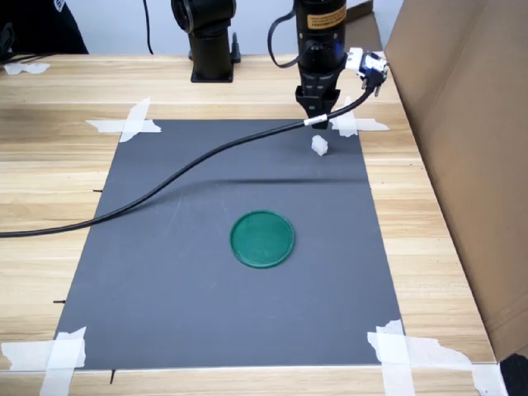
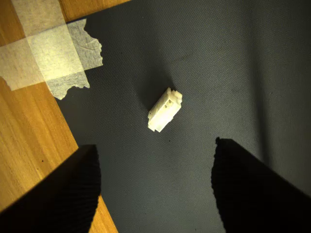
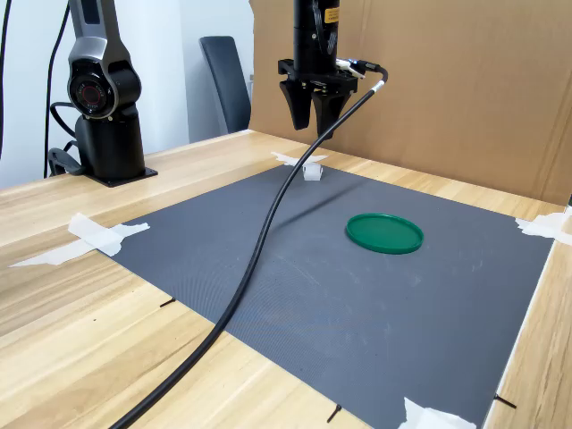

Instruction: Grasp a white terminal and put it in the green lid.

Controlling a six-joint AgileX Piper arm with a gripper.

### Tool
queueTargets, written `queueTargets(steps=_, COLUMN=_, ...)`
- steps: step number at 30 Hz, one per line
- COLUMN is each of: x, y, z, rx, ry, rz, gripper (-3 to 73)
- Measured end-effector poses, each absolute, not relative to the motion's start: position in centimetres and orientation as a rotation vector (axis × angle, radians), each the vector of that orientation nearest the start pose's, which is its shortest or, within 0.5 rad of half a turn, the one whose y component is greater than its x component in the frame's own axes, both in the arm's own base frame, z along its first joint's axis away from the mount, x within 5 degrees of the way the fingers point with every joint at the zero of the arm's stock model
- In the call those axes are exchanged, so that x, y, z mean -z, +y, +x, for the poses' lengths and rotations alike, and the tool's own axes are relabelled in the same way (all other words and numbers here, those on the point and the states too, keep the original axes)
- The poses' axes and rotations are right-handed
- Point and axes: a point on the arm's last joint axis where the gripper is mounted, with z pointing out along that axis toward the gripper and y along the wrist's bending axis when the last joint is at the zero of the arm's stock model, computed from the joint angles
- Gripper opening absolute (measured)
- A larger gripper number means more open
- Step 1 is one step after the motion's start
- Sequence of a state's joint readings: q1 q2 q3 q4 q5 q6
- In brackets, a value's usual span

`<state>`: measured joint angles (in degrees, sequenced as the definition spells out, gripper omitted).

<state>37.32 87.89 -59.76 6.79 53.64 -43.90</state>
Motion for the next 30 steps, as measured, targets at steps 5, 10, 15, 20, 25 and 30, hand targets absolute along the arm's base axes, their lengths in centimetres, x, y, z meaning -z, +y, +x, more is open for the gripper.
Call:
queueTargets(steps=5, x=-23.8, y=18.8, z=22.0, rx=-0.085, ry=2.208, rz=-1.891, gripper=56.6)
queueTargets(steps=10, x=-23.8, y=19.5, z=21.6, rx=-0.038, ry=2.221, rz=-1.852, gripper=56.6)
queueTargets(steps=15, x=-22.9, y=19.7, z=22.0, rx=-0.025, ry=2.278, rz=-1.835, gripper=56.6)
queueTargets(steps=20, x=-21.5, y=20.0, z=22.3, rx=-0.025, ry=2.323, rz=-1.844, gripper=56.6)
queueTargets(steps=25, x=-19.7, y=20.4, z=22.7, rx=-0.021, ry=2.377, rz=-1.87, gripper=56.6)
queueTargets(steps=30, x=-18.7, y=20.7, z=23.0, rx=-0.021, ry=2.391, rz=-1.856, gripper=56.6)
